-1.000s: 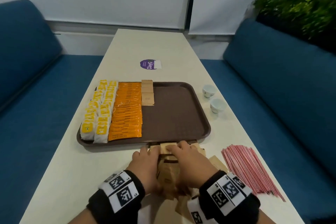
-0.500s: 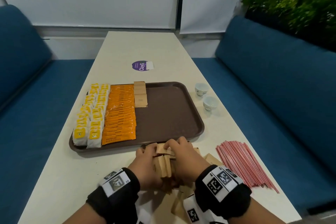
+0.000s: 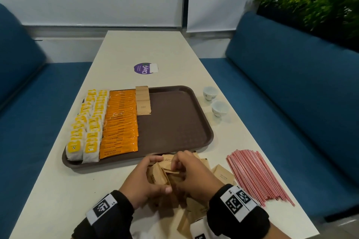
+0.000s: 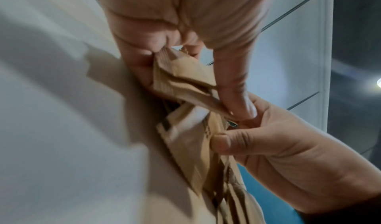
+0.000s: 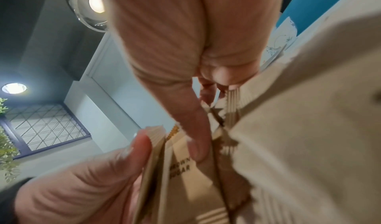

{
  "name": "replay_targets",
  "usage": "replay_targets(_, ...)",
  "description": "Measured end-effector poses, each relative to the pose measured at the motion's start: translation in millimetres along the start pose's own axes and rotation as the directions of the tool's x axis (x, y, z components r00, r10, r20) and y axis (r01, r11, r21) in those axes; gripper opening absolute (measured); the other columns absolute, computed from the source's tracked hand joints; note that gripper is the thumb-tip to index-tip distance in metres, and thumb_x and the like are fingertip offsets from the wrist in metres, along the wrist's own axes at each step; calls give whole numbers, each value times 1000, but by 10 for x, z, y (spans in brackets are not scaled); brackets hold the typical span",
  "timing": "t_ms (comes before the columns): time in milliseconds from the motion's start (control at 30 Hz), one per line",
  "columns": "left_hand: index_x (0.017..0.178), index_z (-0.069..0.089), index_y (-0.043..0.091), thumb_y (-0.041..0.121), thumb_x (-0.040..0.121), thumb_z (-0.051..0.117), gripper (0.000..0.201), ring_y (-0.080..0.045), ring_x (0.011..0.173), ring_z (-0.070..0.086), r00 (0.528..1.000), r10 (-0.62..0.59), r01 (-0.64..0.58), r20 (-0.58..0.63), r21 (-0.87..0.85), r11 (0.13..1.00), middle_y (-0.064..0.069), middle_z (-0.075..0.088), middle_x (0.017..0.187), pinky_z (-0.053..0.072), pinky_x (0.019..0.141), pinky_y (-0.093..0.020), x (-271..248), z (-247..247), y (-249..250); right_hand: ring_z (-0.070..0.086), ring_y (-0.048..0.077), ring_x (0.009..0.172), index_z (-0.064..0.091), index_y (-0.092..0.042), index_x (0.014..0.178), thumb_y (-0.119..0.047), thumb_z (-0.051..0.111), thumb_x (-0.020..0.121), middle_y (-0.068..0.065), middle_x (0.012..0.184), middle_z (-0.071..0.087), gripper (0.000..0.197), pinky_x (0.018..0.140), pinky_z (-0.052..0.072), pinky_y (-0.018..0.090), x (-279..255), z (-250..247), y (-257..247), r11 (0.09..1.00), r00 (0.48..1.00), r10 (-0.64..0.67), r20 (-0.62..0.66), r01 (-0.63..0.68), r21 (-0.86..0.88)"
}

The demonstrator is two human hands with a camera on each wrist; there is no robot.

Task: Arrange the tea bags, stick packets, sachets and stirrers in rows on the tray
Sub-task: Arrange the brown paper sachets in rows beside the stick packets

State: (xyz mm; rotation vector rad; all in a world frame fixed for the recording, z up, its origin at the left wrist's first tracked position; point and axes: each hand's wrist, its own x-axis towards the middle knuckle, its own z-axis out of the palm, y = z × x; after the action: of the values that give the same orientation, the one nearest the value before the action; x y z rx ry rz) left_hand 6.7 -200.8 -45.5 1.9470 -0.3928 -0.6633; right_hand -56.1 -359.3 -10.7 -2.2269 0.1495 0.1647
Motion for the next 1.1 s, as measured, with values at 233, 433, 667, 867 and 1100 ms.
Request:
replay_targets(233,105,58,31,21,39,84,72,-19,96,60,996,54,-64,-64,-161,985,-2,62,108,50,71,-20,-46,-3,-14,55,10,89,47,-32,80,1,72,67,-4,97,55,43,67,51,19,-36,-29,31,991,998,0,-68,9,134)
replay_targets(433,103,60,26,37,17,90,92,-20,99,60,993,58,-82,-99,-254,964,-1,62,108,50,73,-24,-158,-12,-12,58,10,92,48,-30,78,-4,77,69,-6,91,59,40,72,51,18,-96,-15,23,968,992,-22,-121,51,245)
replay_targets(667,98,63,27,41,22,81,79,-19,95,58,963,114,-177,-243,-255,951,-2,61,102,48,69,-24,-181,-19,92,58,8,88,50,-29,83,2,74,70,-7,89,59,42,70,51,14,-55,-65,17,932,988,-27,-152,80,353)
replay_targets(867,95,65,23,21,31,94,70,-12,95,58,936,148,-234,-320,-251,939,0,63,102,47,70,-22,-143,-40,160,56,4,83,50,-29,93,8,73,71,-7,91,59,49,71,52,16,12,-202,8,903,985,-11,-170,83,423)
replay_targets(1100,90,66,17,5,40,90,57,-12,95,60,922,161,-278,-351,-314,908,-3,64,101,54,64,-14,-125,-114,171,61,18,94,46,-31,108,13,70,73,3,107,56,62,76,59,33,69,-402,49,808,983,56,-177,59,586)
